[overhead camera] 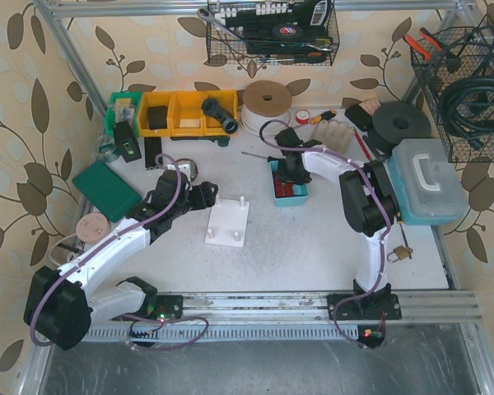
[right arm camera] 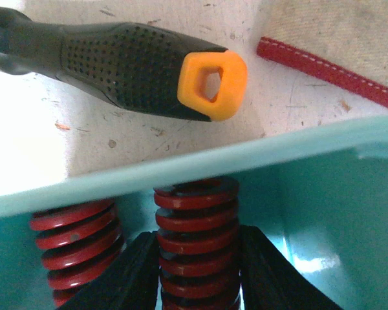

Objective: Install the large spring

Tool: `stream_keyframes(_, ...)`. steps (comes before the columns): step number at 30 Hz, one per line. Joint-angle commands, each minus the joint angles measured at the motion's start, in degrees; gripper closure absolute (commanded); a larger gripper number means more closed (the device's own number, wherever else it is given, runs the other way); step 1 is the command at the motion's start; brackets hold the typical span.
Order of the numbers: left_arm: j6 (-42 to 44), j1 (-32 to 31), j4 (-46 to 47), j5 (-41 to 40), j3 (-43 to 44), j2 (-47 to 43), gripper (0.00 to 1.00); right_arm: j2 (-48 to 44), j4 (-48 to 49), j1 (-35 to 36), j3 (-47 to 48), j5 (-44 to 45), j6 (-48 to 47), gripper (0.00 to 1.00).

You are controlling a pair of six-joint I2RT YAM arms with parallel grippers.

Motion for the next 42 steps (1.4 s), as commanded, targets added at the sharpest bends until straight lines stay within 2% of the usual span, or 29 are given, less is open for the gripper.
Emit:
stream_keyframes(1, -0.76, 0.78, 0.95, -0.15, 0.19, -0.04, 0.22, -0.32, -1.62, 0.17, -0.31, 1.73, 0.63, 0.65)
stream_keyframes(13, -1.17, 0.72, 0.02, -1.33, -0.77, -2.28, 0.22, 2.58, -2.6, 0.12, -0.56, 3.21, 0.86, 0.66)
stream_keyframes(24, -2.35, 0.71, 0.0, -2.74, -2.81, -5.08, 0.22, -4.45, -1.07, 4.32, -11.28, 4.16, 0.41, 0.81)
stream_keyframes(36, -3.18, 0.71, -0.27, -3.65, -3.61, -6.38, 0.22, -14.58, 1.6, 9.71, -23.0, 3.34, 4.19, 0.83)
stream_keyframes(39, -3.12, 0.73, -0.38, -3.47, -3.59, -6.29, 0.22, -15.56, 0.45, 9.6, -21.3, 5.5, 3.0, 0.86)
stream_keyframes(42, -3.02, 0.72, -0.32, -3.51, -3.63, -6.55, 0.23, -16.74, 0.36, 9.58, -18.79, 7.07, 0.73, 0.99)
